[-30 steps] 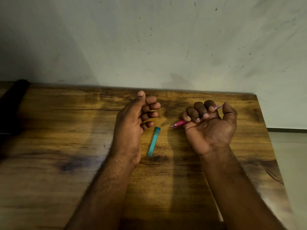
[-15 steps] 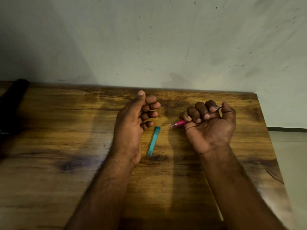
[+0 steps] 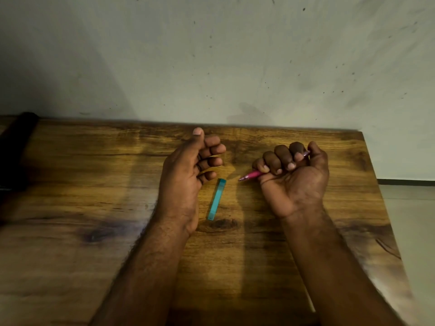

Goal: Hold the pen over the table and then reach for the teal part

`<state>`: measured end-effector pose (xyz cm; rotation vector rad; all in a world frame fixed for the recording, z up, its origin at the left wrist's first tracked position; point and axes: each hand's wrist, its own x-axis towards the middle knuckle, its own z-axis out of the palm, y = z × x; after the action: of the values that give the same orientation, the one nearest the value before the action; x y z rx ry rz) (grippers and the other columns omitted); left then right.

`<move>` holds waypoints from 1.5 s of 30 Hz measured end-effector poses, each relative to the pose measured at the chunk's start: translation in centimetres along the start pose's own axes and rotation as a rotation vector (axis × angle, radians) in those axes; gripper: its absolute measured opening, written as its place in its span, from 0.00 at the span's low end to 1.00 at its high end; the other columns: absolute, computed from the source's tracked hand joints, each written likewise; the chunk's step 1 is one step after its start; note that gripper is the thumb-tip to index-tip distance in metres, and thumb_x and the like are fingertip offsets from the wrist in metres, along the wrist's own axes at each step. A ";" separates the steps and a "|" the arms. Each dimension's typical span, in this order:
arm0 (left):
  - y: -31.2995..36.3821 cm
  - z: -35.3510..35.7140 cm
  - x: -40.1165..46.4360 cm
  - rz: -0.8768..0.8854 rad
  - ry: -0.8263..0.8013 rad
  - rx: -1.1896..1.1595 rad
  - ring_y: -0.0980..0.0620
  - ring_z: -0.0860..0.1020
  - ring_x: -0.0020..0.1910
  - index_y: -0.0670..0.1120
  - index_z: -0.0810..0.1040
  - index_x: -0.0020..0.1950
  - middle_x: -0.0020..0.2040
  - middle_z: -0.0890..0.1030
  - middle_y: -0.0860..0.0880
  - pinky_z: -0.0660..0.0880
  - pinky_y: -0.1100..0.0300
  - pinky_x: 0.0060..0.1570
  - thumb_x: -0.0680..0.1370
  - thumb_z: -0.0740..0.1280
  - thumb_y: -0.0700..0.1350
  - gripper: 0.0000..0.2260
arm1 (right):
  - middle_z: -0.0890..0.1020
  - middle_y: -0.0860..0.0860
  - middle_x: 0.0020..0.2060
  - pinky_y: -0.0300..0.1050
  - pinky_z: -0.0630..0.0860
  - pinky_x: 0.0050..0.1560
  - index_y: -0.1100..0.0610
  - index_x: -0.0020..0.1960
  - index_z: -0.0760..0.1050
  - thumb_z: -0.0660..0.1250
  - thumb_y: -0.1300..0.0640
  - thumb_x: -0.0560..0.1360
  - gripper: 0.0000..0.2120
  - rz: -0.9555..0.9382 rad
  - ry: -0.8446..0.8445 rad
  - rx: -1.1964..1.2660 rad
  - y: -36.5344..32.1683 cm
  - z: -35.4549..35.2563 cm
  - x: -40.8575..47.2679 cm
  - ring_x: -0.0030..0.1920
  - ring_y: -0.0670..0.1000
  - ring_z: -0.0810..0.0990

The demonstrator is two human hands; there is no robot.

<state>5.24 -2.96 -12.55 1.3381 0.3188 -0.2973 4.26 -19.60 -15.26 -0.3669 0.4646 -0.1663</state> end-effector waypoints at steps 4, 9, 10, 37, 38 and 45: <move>0.2 0.1 0.0 -0.007 0.005 0.000 0.54 0.83 0.47 0.49 0.85 0.54 0.51 0.88 0.49 0.77 0.56 0.47 0.83 0.61 0.59 0.18 | 0.62 0.48 0.24 0.43 0.62 0.34 0.53 0.34 0.63 0.53 0.39 0.80 0.23 0.011 -0.005 0.004 -0.1 0.0 0.0 0.27 0.48 0.58; 0.3 0.1 -0.1 -0.008 0.004 -0.009 0.54 0.83 0.46 0.49 0.85 0.53 0.50 0.88 0.48 0.76 0.56 0.47 0.83 0.60 0.58 0.18 | 0.61 0.48 0.23 0.43 0.62 0.34 0.53 0.32 0.62 0.51 0.44 0.81 0.21 -0.004 -0.015 -0.012 0.0 -0.2 0.1 0.27 0.49 0.57; 0.3 0.1 0.0 -0.008 0.004 -0.010 0.54 0.83 0.46 0.49 0.85 0.53 0.50 0.88 0.48 0.76 0.56 0.47 0.83 0.60 0.58 0.18 | 0.61 0.48 0.24 0.43 0.62 0.34 0.53 0.32 0.62 0.51 0.44 0.81 0.22 -0.003 -0.016 -0.014 0.0 -0.2 0.1 0.27 0.49 0.57; 0.0 0.0 0.0 -0.010 0.008 -0.008 0.54 0.83 0.46 0.49 0.85 0.53 0.51 0.88 0.48 0.76 0.56 0.47 0.83 0.61 0.59 0.18 | 0.59 0.49 0.22 0.42 0.63 0.32 0.53 0.28 0.61 0.54 0.43 0.81 0.25 -0.022 0.059 -0.030 -0.1 0.1 0.0 0.25 0.50 0.56; 0.0 0.0 0.0 -0.010 0.007 -0.009 0.54 0.83 0.46 0.49 0.85 0.53 0.51 0.88 0.48 0.76 0.56 0.47 0.83 0.61 0.59 0.18 | 0.59 0.49 0.22 0.42 0.63 0.32 0.53 0.28 0.61 0.54 0.43 0.81 0.25 -0.021 0.060 -0.030 -0.1 0.1 0.1 0.25 0.49 0.56; 0.0 0.0 0.1 -0.018 0.011 -0.019 0.54 0.83 0.46 0.48 0.85 0.54 0.51 0.88 0.48 0.76 0.56 0.47 0.83 0.61 0.58 0.18 | 0.60 0.48 0.22 0.42 0.63 0.32 0.53 0.29 0.62 0.55 0.39 0.80 0.27 0.002 0.052 -0.006 0.0 0.0 0.1 0.25 0.49 0.57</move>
<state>5.35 -2.96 -12.61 1.3193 0.3420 -0.3014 4.34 -19.63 -15.29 -0.3690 0.5164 -0.1732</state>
